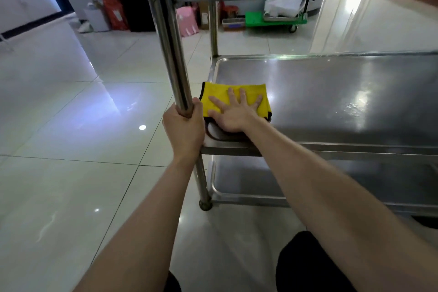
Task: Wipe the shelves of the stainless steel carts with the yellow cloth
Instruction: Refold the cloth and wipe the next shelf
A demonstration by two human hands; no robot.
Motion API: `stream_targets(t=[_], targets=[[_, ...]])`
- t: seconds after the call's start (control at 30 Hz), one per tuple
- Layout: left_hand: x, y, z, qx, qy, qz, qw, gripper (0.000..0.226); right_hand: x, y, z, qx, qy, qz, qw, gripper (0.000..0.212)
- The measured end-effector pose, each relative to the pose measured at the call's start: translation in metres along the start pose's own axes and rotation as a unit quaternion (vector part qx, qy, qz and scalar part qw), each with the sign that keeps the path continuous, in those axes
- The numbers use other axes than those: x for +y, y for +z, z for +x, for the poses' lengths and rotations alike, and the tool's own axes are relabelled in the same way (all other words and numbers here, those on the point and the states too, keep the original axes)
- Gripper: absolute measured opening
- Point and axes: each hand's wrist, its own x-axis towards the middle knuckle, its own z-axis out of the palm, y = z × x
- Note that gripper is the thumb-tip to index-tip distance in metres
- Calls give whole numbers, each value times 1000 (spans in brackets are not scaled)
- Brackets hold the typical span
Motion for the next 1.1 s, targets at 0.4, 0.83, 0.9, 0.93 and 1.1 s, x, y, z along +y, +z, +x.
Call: stream_targets(t=[0.4,0.83,0.9,0.93,1.1], targets=[[4,-15,9,-70,-75,52,993,43,122,-4,-106,-33,10,40,999,67],[14,49,-64,30,324,263,908,30,243,-12,-130,9,116,31,993,72],[14,86,-67,-82,300,317,896,31,242,-18,-129,-1,114,44,993,72],[12,103,-65,-125,258,344,894,37,241,-21,-127,-4,113,51,992,74],[-17,135,-53,-240,150,466,838,61,234,-13,-112,42,133,29,990,84]])
